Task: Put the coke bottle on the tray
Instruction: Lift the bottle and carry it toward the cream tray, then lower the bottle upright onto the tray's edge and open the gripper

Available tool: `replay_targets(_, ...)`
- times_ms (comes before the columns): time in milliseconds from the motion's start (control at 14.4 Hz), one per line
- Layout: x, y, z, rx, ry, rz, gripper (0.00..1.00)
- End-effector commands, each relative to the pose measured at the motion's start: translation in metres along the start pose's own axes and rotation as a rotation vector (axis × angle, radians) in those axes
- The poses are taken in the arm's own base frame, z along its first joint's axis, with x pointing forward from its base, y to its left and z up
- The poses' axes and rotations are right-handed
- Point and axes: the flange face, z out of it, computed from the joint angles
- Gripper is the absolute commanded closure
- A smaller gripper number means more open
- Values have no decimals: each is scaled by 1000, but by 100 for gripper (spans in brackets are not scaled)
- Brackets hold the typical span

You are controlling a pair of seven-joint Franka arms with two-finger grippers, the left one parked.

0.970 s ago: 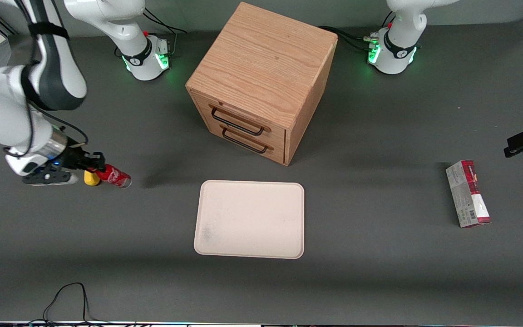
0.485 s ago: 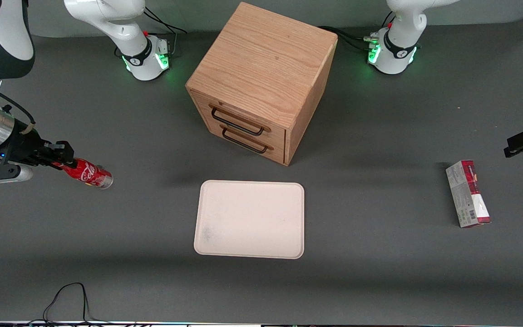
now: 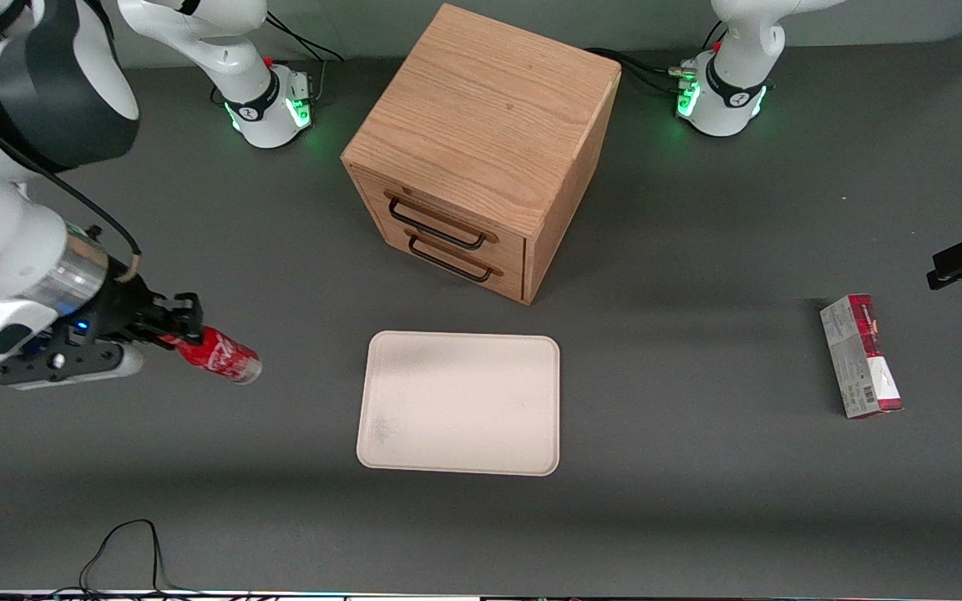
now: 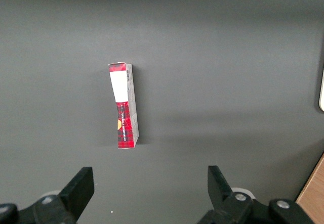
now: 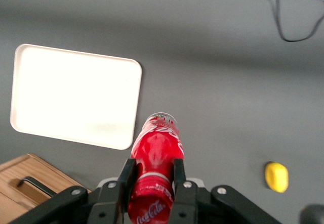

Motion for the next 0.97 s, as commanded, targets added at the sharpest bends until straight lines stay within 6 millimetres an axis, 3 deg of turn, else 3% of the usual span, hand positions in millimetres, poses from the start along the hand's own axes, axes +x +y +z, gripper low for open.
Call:
replay_targets(0,28,-35,28,-7,5,9,100)
replay_targets(277,54,-83,98,25,30,20,100)
replay_targets(554,68,-101,167,47,28,6,100)
replay_targets(901,70,-118,247,-7,12,-8,100)
